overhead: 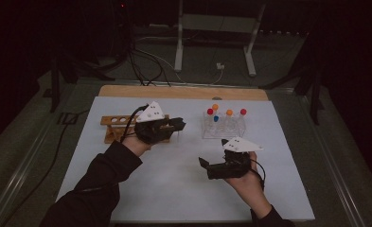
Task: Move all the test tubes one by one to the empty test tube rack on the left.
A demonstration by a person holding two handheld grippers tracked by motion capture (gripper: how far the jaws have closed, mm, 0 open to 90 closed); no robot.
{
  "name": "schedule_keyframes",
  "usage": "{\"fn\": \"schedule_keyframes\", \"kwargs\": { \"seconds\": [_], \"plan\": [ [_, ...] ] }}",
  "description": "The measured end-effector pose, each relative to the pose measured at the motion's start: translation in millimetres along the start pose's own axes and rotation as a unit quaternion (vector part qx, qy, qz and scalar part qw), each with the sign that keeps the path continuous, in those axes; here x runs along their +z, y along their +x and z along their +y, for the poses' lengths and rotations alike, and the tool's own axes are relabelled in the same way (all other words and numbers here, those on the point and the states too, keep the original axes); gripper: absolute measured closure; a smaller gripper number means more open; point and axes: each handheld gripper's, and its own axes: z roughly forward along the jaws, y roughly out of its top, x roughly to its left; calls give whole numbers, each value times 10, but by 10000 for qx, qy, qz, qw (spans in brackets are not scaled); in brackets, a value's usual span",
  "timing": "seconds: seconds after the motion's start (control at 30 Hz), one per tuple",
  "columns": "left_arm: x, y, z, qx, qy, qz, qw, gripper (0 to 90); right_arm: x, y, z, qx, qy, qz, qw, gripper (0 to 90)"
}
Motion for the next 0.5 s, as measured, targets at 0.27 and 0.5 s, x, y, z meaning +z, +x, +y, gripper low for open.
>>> {"fn": "schedule_keyframes", "kwargs": {
  "seconds": [0.27,0.5],
  "plan": [
    [-111,195,49,-33,-63,302,9995,777,-35,-28,0,12,-90,8,10000,0],
    [-204,389,67,-141,-160,627,9978,777,-62,-48,5,38,-200,54,9998,0]
  ]
}}
